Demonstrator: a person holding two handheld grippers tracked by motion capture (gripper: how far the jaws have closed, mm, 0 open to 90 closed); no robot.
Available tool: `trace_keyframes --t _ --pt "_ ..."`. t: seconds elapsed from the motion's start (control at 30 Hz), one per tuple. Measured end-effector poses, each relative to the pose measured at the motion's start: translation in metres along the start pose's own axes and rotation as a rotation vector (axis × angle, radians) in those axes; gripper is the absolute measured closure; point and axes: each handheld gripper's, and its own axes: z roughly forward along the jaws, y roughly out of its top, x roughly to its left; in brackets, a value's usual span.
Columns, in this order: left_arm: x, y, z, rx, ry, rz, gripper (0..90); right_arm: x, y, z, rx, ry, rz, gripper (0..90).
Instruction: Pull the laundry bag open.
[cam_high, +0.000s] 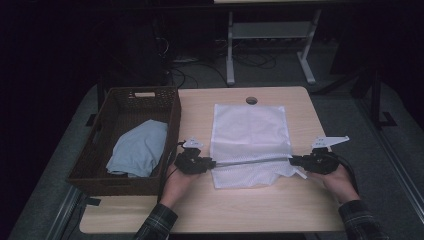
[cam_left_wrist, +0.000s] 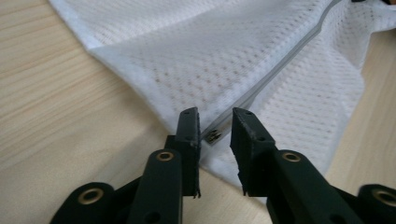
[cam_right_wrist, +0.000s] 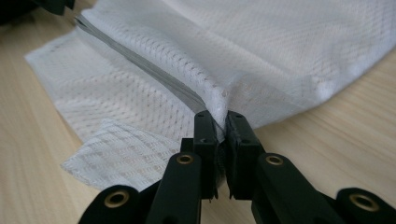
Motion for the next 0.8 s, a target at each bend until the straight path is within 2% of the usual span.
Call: trace_keyframes --t 0.2,0.27,0.3,0.33,0.37,0.47,0.6,0.8 --pt "0.000 0.000 0.001 -0.011 0.002 0.009 60.6 -0.003 -0.003 0.005 0.024 -0.018 0.008 72.5" --pt "0.000 0.000 0.001 -0.013 0.003 0.013 56.5 -0.003 -0.003 0.006 0.033 -0.031 0.010 63.7" --pt "0.000 0.000 0.001 -0.012 0.003 0.014 54.5 -0.003 -0.004 0.007 0.029 -0.032 0.008 57.0" --pt "0.000 0.000 0.002 -0.013 0.000 0.015 52.7 -0.003 -0.003 0.006 0.021 -0.054 0.007 48.6" --pt "0.000 0.000 0.002 -0.015 -0.003 0.018 51.5 -0.002 -0.003 0.006 0.017 -0.068 0.007 48.3" --pt "0.000 0.000 0.001 -0.027 -0.010 0.028 45.8 -0.002 -0.002 0.004 -0.011 -0.044 0.004 40.0" --pt "-0.002 0.000 0.001 -0.032 -0.018 0.050 37.4 0.003 -0.002 0.007 -0.005 -0.019 -0.013 31.3" --pt "-0.011 0.000 0.000 -0.012 -0.018 0.102 25.3 0.013 0.000 0.008 -0.007 0.000 -0.043 25.1"
